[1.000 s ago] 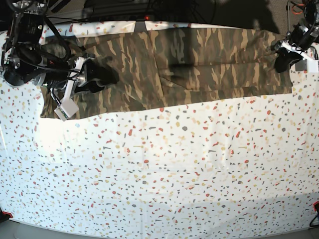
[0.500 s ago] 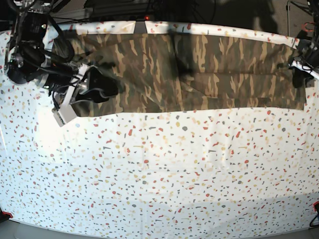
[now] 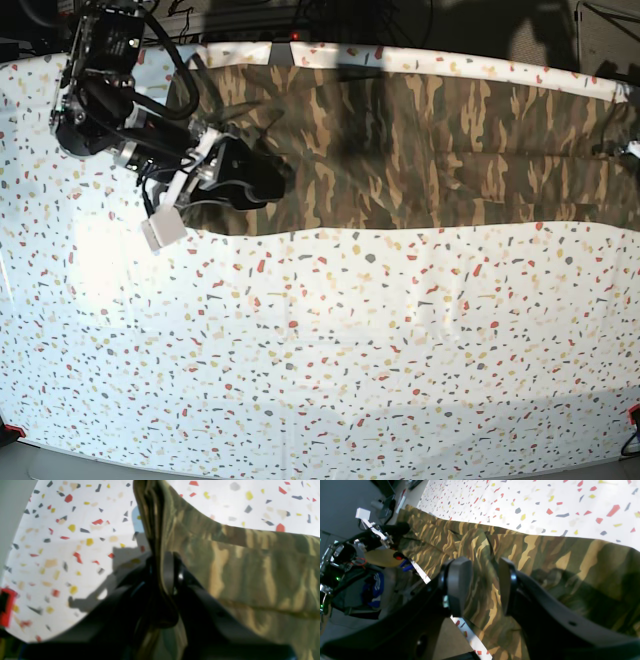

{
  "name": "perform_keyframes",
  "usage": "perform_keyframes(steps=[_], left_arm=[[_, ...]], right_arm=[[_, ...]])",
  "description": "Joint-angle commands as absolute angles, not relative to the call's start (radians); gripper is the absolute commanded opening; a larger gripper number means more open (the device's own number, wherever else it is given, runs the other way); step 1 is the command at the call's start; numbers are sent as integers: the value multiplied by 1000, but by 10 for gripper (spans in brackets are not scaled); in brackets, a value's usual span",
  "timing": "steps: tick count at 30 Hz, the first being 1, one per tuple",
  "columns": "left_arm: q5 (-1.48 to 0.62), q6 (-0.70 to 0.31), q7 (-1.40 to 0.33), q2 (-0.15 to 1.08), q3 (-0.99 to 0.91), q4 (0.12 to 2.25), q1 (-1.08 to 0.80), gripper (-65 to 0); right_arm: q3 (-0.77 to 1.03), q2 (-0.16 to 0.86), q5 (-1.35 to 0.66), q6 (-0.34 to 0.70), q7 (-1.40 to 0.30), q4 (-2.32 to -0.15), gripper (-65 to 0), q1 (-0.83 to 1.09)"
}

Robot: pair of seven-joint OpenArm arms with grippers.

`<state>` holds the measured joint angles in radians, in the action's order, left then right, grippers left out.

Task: Fold the T-shirt properly
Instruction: 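Grasp the opposite side edge with the left gripper and fold it inward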

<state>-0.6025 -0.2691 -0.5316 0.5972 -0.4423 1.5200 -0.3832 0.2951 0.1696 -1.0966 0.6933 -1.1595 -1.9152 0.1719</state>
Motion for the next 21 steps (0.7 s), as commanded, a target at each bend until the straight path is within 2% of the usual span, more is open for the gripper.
perform_keyframes(steps=[1,6,11,14,16,21], left_arm=[[-618,-273,-526,613,-451,1565,-380,-650],[-624,-273,-572,528,-451,1765,-436,-650],[-691,-278,-569,351,-450,1990,-514,-650],[-727,-323,-574,256,-429,2061,-535,-650],[-720,-395,-573,210,-377,2066,-530,-650],[-529,-403,-541,168,-169,2066,-518,-650]], right_arm=[[301,177,-1100,698,-1140,-1934,-443,163],[301,177,-1075,698,-1137,-1934,-443,163],[301,177,-1076,698,-1135,-1934,-443,163],[301,177,-1076,698,-1135,-1934,-443,163],[301,177,-1076,698,-1131,-1934,-443,163],[301,177,-1076,698,-1131,-1934,-443,163]])
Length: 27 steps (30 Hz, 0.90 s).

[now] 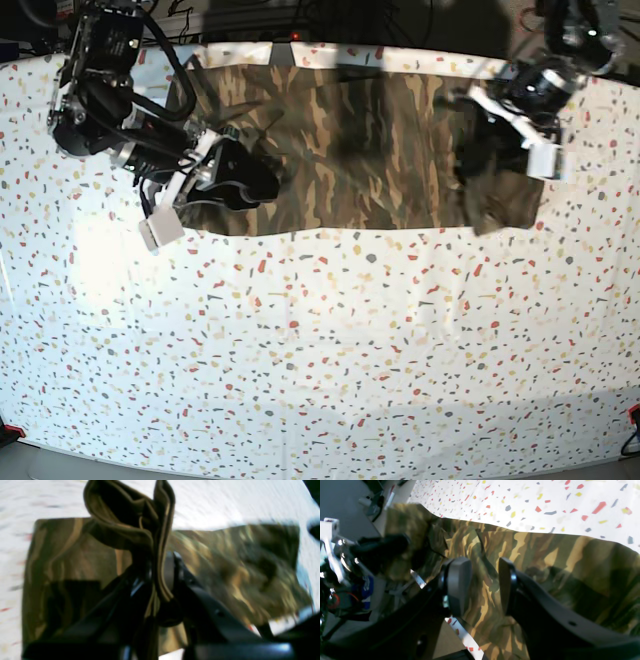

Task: Fold the T-shirt properly
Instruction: 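Grasp the opposite side edge with the left gripper and fold it inward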

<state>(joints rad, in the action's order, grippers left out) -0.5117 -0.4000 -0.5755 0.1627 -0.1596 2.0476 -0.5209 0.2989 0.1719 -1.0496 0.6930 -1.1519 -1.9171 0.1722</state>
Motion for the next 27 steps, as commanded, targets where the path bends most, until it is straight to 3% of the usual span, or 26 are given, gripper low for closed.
perform_keyframes(steps=[1,11,16,17,19,21,27], left_arm=[[-502,-397,-531,166,-134,2066,-512,-650],[-286,-191,-477,167,141,2066,-454,-650],[-214,-178,-468,167,195,2066,-446,-650],[-209,-179,-459,167,198,2066,-446,-628],[-210,-179,-443,167,198,2066,-446,-474],[-210,-179,-440,167,198,2066,-445,-385],[-211,-189,-439,167,198,2066,-445,-383]], right_arm=[[301,177,-1076,698,-1132,-1934,-443,163],[301,177,-1076,698,-1133,-1934,-443,163],[301,177,-1076,698,-1134,-1934,-443,163],[301,177,-1076,698,-1134,-1934,-443,163],[301,177,-1076,698,-1137,-1934,-443,163],[301,177,-1076,698,-1138,-1934,-443,163],[301,177,-1076,698,-1137,-1934,-443,163]])
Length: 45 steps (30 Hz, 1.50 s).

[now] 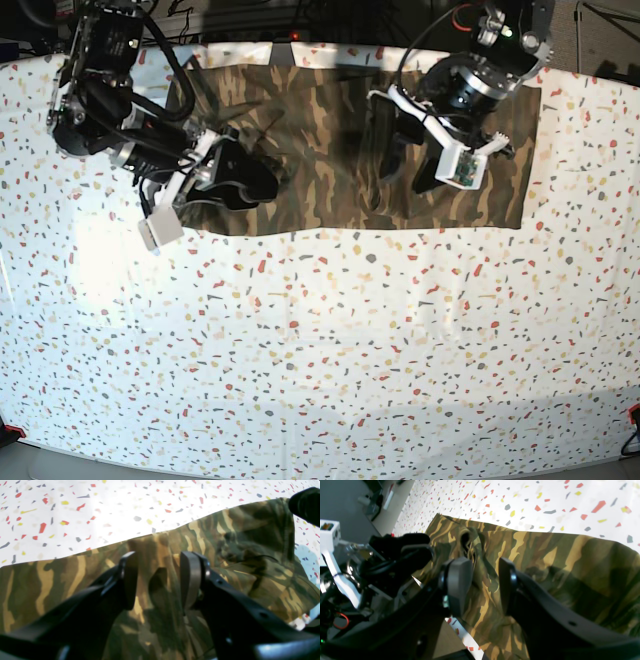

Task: Fold the T-shirt properly
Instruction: 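Grasp the opposite side edge with the left gripper and fold it inward, then grasp the folded strip's end with the right gripper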

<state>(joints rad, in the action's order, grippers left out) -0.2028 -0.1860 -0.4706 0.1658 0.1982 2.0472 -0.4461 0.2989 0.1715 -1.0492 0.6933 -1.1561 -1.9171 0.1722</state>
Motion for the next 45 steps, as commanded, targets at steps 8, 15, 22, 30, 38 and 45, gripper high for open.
perform_keyframes(steps=[8,15,22,30,38,45], left_arm=[[-157,-190,-431,167,196,2066,-443,-383],[11,-141,-432,167,165,2066,-443,-383],[-30,-142,-433,167,42,2066,-452,-383],[-30,-142,-441,167,-20,2065,-452,-384],[-30,-142,-439,167,-27,2022,-451,-384],[-30,-142,-421,167,-27,1975,-451,-384]], right_arm=[[301,178,-1076,698,-1147,-1934,-443,163],[301,229,-1076,698,-1267,-1934,-442,163],[301,383,-958,698,-1254,-1930,-434,164],[301,485,-844,661,-1205,-1794,-358,165],[301,529,-905,655,-1239,-1549,-358,94],[300,524,-919,698,-1238,-1367,-358,16]])
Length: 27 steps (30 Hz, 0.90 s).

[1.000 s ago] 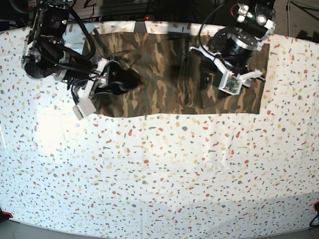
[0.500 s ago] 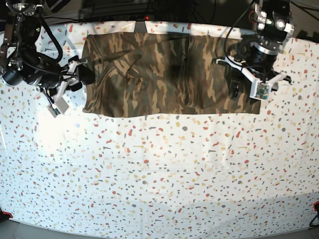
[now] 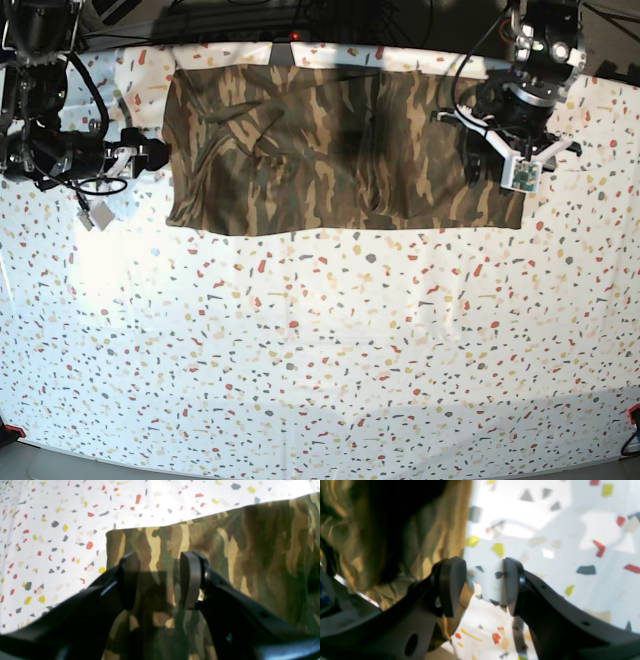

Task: Fold the T-shirt properly
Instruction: 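Grasp the folded strip's end with the right gripper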

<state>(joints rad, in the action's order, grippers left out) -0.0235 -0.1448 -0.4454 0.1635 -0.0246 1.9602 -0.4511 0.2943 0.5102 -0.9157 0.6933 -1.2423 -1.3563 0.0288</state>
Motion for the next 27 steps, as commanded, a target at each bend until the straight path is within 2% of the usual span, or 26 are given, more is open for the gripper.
perform_keyframes(steps=[1,9,12,16,27], left_arm=[[-30,-142,-417,167,-27,1975,-451,-384],[-35,-142,-388,167,-27,1975,-448,-384],[-35,-142,-387,167,-26,1975,-448,-384],[-35,-142,-388,167,-26,1975,-448,-384],[-35,-142,-371,167,-25,1975,-448,-384]], right_arm=[[300,523,-935,698,-1237,-1341,-358,13],[300,496,-1034,698,-1249,-1183,-359,12],[300,471,-1047,698,-1308,-1180,-359,12],[300,447,-1126,698,-1308,-1180,-359,14],[300,437,-1186,698,-1309,-1181,-360,18]])
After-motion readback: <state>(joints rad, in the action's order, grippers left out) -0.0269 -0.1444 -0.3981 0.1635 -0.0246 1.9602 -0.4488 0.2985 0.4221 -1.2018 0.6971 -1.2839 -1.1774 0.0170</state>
